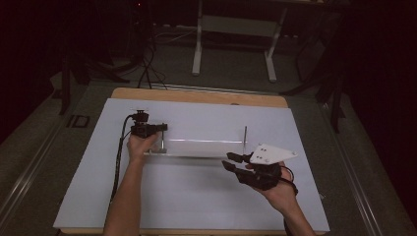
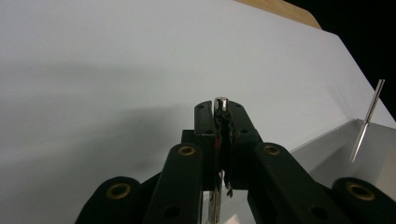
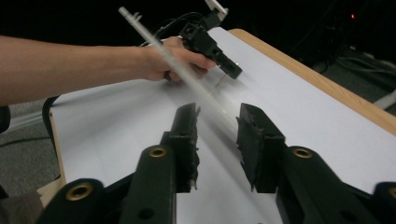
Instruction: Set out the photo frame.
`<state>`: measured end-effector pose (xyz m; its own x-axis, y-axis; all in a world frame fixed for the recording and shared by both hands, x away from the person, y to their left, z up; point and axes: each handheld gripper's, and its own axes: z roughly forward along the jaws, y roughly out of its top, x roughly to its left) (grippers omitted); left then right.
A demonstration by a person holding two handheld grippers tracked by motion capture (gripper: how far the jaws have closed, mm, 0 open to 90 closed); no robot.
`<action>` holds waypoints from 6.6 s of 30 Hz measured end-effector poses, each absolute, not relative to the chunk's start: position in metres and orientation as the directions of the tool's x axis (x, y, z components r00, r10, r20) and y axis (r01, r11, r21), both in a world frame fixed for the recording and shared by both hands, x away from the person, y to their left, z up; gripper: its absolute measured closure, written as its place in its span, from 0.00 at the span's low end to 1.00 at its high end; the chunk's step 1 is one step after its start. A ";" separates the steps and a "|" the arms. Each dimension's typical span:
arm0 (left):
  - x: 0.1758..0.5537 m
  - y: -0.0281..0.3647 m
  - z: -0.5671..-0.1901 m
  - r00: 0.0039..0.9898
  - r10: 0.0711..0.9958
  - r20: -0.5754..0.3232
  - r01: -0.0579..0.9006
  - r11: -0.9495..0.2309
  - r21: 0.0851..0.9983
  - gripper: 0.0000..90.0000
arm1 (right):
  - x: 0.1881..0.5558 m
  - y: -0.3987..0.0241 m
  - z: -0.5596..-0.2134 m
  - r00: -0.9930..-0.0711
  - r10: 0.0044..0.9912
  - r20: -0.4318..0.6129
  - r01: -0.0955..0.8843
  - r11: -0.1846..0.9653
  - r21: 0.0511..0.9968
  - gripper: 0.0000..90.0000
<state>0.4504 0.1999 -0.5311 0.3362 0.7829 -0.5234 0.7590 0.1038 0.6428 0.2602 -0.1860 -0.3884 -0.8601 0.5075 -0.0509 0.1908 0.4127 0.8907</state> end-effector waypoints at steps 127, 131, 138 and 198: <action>0.350 0.188 -0.464 0.656 0.754 -0.033 0.283 -0.204 0.937 0.43 | 0.322 -0.161 -0.384 -0.748 0.663 0.027 0.277 0.274 0.921 0.99; 0.351 0.186 -0.463 0.652 0.758 -0.027 0.275 -0.203 0.940 0.48 | 0.325 -0.161 -0.383 -0.736 0.676 0.018 0.275 0.275 0.921 0.99; 0.354 0.185 -0.461 0.641 0.767 -0.009 0.266 -0.211 0.941 0.49 | 0.332 -0.162 -0.383 -0.719 0.695 -0.011 0.274 0.298 0.914 0.95; 0.385 0.185 -0.459 0.608 0.792 -0.059 0.289 -0.151 0.946 0.50 | 0.393 -0.241 -0.450 -0.572 0.819 0.042 0.421 0.249 0.872 0.44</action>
